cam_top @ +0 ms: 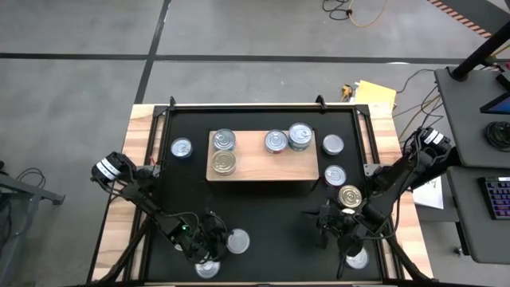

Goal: Stack canned seafood by type on shelf
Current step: Put the green tuna can on the shelf

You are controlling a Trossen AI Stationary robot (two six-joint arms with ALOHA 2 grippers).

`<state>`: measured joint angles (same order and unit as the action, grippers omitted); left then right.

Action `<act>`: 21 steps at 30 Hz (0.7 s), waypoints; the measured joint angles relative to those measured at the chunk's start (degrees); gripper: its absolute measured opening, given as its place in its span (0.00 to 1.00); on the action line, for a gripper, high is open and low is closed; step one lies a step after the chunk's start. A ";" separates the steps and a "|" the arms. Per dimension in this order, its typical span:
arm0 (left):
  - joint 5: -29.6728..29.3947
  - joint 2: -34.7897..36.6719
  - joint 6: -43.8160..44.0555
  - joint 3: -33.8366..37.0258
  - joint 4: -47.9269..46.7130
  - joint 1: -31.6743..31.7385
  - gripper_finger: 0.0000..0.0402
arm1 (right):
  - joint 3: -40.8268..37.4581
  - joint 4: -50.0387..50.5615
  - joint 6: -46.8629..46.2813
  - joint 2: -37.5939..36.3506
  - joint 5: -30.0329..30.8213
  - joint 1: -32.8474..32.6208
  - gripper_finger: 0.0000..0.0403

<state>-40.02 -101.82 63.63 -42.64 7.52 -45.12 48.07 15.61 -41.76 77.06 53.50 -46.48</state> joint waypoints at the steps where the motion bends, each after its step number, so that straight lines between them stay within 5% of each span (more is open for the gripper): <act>1: -0.46 -0.03 -0.08 0.01 0.05 -0.01 0.01 | 0.00 -0.61 0.38 0.00 -0.62 0.00 0.02; 16: -8.83 -0.31 1.14 0.31 -0.41 -0.04 0.00 | 0.49 -26.41 20.31 10.07 -5.18 2.95 0.02; 21: -12.12 -0.31 1.25 0.31 -0.18 0.01 0.00 | 2.05 -30.88 21.88 13.60 -12.29 6.08 0.02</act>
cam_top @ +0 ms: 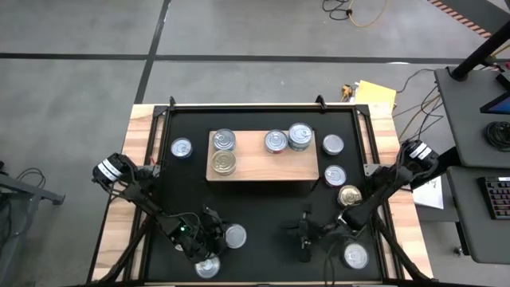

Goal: Stack canned seafood by type on shelf
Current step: Put the green tuna can on the shelf

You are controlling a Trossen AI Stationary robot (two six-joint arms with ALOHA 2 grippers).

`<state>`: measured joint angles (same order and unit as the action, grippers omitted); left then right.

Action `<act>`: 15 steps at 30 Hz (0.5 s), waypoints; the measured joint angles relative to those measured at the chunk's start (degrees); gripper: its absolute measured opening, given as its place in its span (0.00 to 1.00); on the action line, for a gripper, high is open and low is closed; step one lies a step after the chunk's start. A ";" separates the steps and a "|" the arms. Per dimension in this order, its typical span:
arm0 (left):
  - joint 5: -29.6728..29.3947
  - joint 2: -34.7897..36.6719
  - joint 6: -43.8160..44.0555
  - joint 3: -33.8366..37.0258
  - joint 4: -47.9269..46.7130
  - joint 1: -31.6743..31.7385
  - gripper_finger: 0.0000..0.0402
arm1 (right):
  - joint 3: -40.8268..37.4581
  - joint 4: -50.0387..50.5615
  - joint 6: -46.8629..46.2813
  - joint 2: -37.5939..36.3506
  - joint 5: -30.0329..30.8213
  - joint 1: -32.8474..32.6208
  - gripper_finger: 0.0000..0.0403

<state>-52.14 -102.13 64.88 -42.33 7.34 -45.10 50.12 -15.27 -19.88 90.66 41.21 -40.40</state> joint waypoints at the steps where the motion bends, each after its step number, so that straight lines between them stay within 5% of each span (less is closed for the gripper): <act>1: -0.61 0.00 0.03 0.00 -0.18 0.00 0.00 | 0.69 -0.53 0.22 0.85 -0.95 0.55 0.02; 8: -1.39 0.37 -0.10 -0.02 -0.90 -0.05 0.00 | 7.40 -0.48 2.99 7.82 -2.86 3.16 0.02; 15: 5.64 3.40 -2.86 -0.09 -0.38 -0.61 0.00 | 16.38 0.02 6.51 16.35 -2.89 3.65 0.02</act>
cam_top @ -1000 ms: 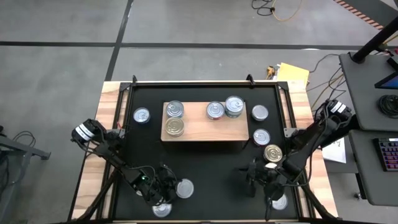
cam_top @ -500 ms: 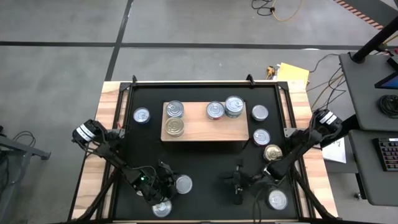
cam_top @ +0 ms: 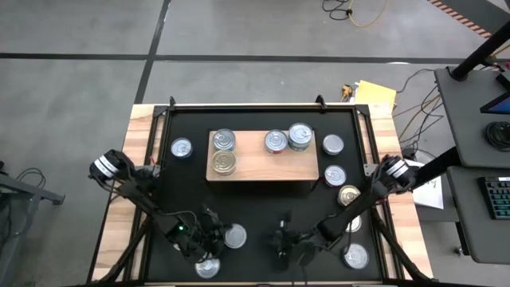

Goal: Stack canned seafood by type on shelf
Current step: Put the green tuna can on the shelf

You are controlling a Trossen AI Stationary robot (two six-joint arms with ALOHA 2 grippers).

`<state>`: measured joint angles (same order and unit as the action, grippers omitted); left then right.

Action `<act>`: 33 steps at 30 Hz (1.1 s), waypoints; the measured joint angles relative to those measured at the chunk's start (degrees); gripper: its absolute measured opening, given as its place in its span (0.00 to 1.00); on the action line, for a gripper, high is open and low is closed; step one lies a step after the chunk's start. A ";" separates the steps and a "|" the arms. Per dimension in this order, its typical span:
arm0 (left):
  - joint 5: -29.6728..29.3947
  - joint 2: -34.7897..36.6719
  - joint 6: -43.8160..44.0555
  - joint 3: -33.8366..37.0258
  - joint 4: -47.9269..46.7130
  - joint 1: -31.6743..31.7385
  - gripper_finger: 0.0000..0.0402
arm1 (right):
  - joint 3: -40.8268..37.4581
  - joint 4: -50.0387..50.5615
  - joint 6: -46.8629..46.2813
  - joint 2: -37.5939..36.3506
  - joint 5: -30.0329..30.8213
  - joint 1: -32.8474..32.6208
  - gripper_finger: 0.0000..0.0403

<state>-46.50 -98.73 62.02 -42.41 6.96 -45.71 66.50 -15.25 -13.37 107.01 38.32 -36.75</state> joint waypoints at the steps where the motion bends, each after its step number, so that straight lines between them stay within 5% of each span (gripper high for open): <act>1: 0.43 0.33 -0.03 -0.01 0.05 -0.02 0.00 | 1.27 -0.08 -0.02 1.10 -0.31 0.00 0.02; 17: 2.20 3.23 -1.26 -6.75 -9.64 -0.59 0.03 | 10.57 0.61 -6.35 13.01 -4.05 4.05 0.02; 21: 2.52 3.23 5.87 -8.21 -13.75 -0.55 0.06 | 11.07 0.43 -6.52 13.87 -5.48 4.44 0.02; 33: 6.75 2.80 18.76 -6.93 -15.37 -0.50 0.34 | 11.02 -0.10 -6.33 15.05 -5.63 5.31 0.02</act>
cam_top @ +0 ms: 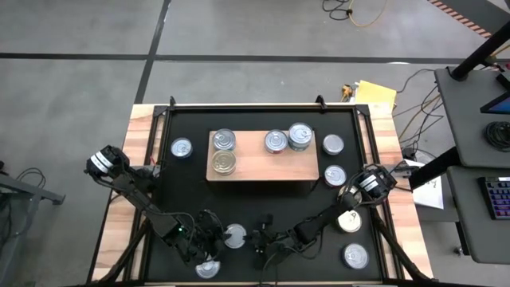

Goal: Stack canned seafood by type on shelf
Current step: Put the green tuna can on the shelf

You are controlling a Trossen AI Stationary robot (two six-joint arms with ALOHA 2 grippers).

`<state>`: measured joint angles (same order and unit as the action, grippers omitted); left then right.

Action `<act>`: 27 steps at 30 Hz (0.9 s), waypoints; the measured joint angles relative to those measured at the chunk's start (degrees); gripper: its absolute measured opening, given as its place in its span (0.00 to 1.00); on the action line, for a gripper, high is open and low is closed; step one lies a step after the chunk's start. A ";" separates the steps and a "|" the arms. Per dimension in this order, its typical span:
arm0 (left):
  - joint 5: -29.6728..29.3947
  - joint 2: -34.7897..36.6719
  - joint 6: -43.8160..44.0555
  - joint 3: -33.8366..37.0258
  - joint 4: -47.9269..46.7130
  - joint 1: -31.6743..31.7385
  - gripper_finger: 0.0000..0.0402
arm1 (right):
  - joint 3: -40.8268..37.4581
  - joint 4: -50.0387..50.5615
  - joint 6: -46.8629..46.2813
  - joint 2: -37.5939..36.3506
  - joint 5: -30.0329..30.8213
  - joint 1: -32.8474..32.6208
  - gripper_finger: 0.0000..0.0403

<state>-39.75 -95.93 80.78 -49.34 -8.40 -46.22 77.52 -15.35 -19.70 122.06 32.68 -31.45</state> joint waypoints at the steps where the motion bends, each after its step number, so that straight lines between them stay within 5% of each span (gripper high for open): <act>1: 0.02 -0.41 0.57 0.00 0.08 0.00 0.37 | 0.00 -0.01 0.17 0.00 0.08 0.01 0.02; 9: -0.61 -3.36 6.58 0.04 0.48 -0.02 0.50 | -0.02 -0.82 3.98 0.94 0.24 0.11 0.02; 27: 1.14 -3.53 8.43 -0.52 -0.69 -0.11 0.51 | -1.47 -3.32 1.19 3.04 2.28 0.20 0.02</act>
<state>-38.61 -99.46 89.21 -49.86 -9.09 -46.33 76.05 -18.66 -18.51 125.10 34.96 -31.24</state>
